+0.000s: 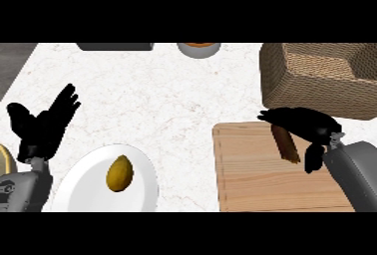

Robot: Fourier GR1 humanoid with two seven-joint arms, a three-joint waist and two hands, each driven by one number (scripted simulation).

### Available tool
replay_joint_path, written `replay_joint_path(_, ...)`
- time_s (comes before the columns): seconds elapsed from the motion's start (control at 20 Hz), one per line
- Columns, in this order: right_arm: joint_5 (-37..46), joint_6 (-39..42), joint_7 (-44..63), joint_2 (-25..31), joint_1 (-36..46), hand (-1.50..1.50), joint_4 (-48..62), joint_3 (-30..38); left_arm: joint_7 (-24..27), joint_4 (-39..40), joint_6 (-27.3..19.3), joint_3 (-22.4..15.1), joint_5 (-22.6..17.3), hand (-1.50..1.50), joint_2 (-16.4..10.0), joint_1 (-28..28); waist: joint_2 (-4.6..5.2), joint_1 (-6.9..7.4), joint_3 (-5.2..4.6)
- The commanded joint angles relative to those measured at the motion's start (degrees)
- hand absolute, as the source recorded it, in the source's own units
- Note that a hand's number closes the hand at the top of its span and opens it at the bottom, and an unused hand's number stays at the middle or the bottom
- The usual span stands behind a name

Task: Pick the sweet potato from the cutting board and place it in the basket

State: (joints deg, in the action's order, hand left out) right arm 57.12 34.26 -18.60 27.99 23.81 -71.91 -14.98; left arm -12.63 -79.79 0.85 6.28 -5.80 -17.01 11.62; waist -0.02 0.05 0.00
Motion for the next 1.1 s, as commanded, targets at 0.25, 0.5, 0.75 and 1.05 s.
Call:
replay_joint_path(0.25,7.5,-2.4,1.3,-3.2,0.7,-1.5,1.3,0.6,-1.0,-0.2,1.4,2.1,0.5,0.0,-0.1,0.6,0.03,0.17,0.0)
replay_joint_path(0.5,10.3,-6.9,-3.1,-0.8,-3.4,-1.5,2.0,0.5,4.1,6.3,1.6,2.7,1.7,0.0,1.1,1.6,0.03,-0.19,-0.01)
replay_joint_path(0.75,16.1,-7.7,-1.3,-5.9,0.6,1.5,6.5,-4.1,-1.7,-1.7,0.8,0.5,2.3,0.0,2.1,0.4,0.01,0.15,0.01)
replay_joint_path(1.05,16.0,-10.6,1.5,-9.9,-6.3,1.5,3.4,-2.9,2.8,-0.7,1.6,2.2,2.3,0.0,2.0,-2.2,-0.15,-0.23,-0.01)
